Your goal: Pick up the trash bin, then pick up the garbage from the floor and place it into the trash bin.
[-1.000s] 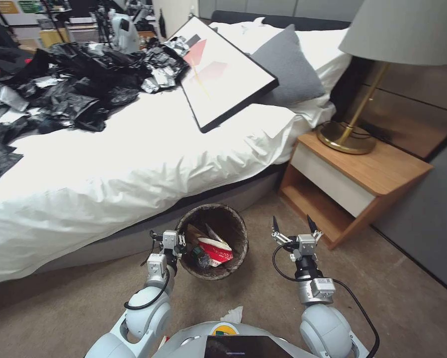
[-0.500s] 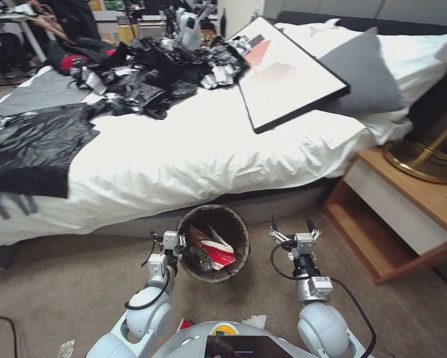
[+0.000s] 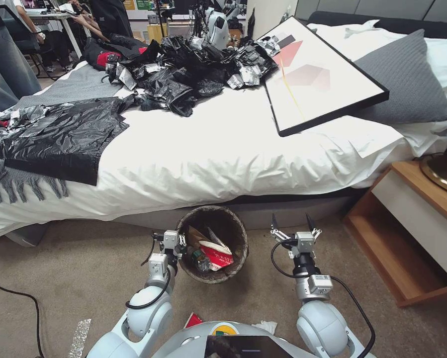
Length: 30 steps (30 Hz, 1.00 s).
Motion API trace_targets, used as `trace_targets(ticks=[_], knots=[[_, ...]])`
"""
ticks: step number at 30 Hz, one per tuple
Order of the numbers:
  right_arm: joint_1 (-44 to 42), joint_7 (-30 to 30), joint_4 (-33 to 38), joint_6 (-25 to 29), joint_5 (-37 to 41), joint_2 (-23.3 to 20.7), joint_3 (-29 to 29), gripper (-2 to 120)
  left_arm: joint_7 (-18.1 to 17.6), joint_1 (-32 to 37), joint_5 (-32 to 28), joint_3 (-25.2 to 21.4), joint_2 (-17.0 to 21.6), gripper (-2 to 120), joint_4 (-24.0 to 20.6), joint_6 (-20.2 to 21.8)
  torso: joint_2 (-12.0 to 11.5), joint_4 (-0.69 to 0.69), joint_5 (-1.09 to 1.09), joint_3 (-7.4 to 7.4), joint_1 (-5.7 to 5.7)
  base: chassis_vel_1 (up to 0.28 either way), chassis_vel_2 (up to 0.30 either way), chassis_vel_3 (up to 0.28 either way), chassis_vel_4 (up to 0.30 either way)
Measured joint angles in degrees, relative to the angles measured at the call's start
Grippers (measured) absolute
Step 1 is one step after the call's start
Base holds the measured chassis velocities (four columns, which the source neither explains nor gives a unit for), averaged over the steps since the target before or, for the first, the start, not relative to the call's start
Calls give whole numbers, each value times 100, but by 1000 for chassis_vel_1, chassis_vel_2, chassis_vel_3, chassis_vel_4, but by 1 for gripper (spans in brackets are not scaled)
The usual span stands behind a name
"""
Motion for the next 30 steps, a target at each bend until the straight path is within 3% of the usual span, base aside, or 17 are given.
trace_targets(ticks=[30], knots=[[-15,26,49,-78,22,26,7,100,-21,-40,2,7,-8,2,2,-23,0,0,1,0,-1,17,-17,-17,17]])
